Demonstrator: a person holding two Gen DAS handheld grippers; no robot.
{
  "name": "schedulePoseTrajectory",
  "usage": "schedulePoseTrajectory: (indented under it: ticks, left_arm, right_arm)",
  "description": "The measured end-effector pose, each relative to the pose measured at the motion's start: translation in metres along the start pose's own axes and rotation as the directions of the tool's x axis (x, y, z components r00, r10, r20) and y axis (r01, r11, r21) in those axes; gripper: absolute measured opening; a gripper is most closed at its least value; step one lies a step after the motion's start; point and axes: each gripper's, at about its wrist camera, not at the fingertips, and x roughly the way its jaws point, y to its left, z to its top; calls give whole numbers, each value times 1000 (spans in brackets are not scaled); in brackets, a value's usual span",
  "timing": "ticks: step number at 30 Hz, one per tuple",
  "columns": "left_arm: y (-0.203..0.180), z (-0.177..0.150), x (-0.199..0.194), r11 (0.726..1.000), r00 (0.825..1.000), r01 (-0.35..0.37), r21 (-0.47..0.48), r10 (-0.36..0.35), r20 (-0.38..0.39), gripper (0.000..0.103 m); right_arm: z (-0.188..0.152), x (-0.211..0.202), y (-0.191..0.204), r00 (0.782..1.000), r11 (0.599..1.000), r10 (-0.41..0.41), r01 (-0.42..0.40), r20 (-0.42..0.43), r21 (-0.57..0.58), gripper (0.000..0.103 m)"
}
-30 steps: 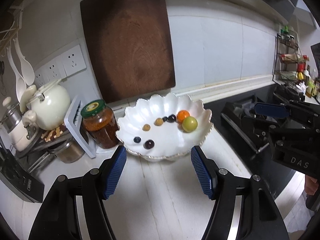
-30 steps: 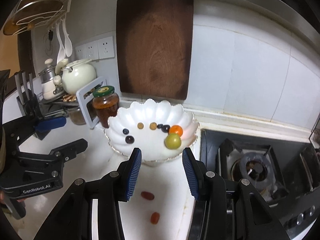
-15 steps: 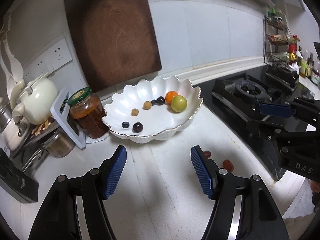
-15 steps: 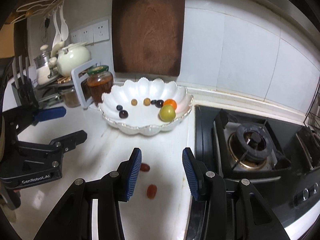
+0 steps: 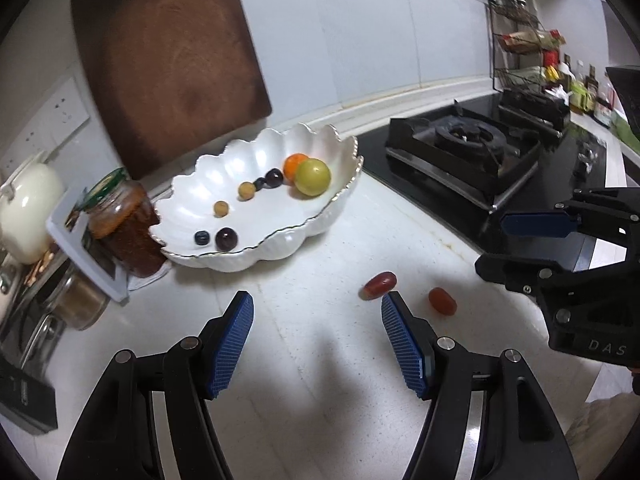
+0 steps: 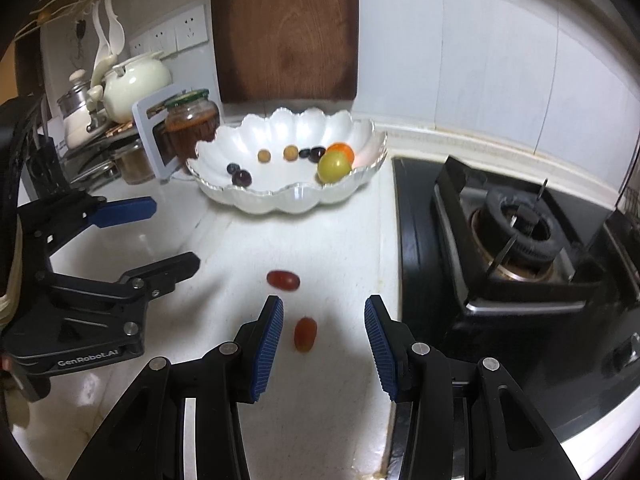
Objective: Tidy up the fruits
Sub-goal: 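Withdraw both open tools from the bowl toward the two red dates, then grasp one red date with the left tool while the right tool grasps the other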
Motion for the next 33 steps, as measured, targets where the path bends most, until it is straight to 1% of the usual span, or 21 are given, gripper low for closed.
schedulePoseTrajectory:
  ticks: [6,15,20,23,28,30,31,33]
  left_arm:
    - [-4,-3,20,998,999,53,37,-52,-13,66]
    - [-8,-7,49,989,993,119,88,-117,-27,65]
    - [-12,-8,64,980,986,162,113,-158,-47,59]
    - [-14,-7,72,974,982,188,126,-182,-55,58]
    - [-17,-5,81,966,976,216,140,-210,-62,54]
    - [-17,-5,85,965,974,224,137,-216,-69,51]
    - [-16,-5,87,964,973,229,134,-221,-72,50]
    - [-16,-5,90,963,970,239,127,-231,-78,49]
  right_arm:
    - [-9,15,1,999,1000,28,-28,-41,8,44]
    - [-17,40,2,993,999,46,-44,-106,25,44]
    - [-22,49,2,991,998,54,-50,-123,37,43]
    - [-23,54,3,990,998,57,-52,-126,43,43]
    - [-22,58,3,991,998,54,-48,-124,49,42]
    - [-22,59,3,991,997,54,-48,-123,53,41]
    - [-22,60,4,991,997,54,-48,-123,53,38]
    - [-22,62,5,991,998,53,-47,-122,51,37]
